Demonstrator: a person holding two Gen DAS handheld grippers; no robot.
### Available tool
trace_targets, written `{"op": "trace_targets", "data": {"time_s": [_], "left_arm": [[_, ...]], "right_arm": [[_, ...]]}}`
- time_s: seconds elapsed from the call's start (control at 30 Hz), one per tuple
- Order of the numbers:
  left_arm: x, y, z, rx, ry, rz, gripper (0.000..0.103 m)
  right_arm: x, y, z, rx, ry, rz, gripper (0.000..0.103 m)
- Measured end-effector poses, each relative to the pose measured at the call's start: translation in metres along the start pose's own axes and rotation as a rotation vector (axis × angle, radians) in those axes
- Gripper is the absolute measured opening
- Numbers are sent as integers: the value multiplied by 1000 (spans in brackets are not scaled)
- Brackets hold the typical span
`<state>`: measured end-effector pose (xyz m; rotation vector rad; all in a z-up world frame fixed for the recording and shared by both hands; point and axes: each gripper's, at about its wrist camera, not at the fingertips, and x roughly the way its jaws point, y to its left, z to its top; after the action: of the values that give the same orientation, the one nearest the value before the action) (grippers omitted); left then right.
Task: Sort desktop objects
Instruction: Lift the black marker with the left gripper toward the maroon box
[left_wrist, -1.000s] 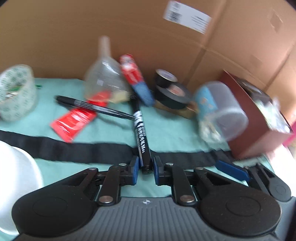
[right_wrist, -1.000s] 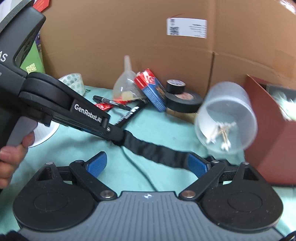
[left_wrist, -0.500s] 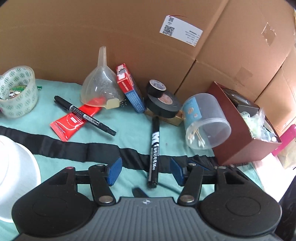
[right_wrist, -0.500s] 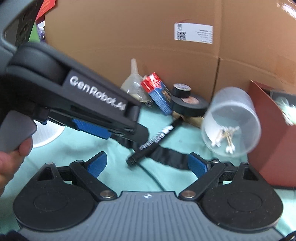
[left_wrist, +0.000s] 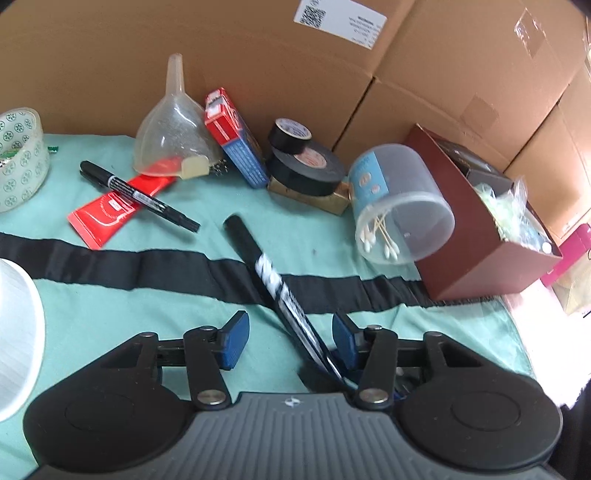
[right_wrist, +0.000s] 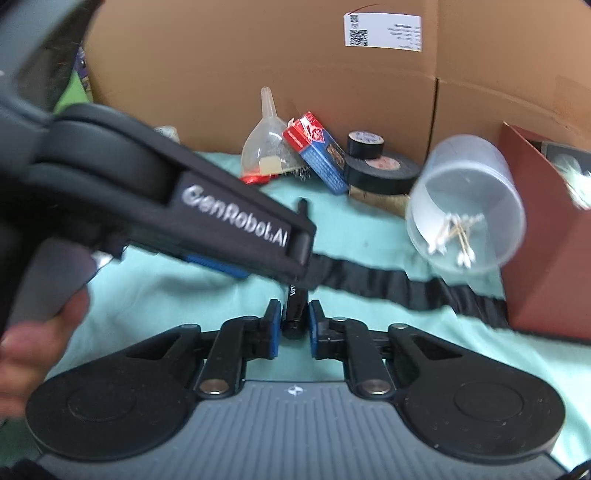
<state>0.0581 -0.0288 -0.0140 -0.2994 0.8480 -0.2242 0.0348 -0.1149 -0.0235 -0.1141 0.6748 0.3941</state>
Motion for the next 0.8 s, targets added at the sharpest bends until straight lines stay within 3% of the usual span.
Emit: {"op": "trace_targets", "data": {"time_s": [0.23, 0.33, 0.4, 0.53, 0.73, 0.8], "left_arm": [[8, -10, 0, 5, 8, 15, 48], [11, -16, 1, 15, 11, 33, 38], [13, -20, 2, 27, 10, 57, 23], [15, -22, 3, 29, 10, 74, 19], [17, -28, 3, 59, 3, 90, 21], [16, -29, 2, 58, 9, 83, 21]], "right_arm": [[-20, 2, -15, -20, -1, 1, 15], [-15, 1, -13, -9, -6, -1, 18], [-14, 2, -12, -8, -10, -3, 24], [-13, 5, -14, -9, -19, -5, 33], [-12, 6, -14, -6, -28, -26, 30], [-14, 4, -14, -1, -28, -21, 16]]}}
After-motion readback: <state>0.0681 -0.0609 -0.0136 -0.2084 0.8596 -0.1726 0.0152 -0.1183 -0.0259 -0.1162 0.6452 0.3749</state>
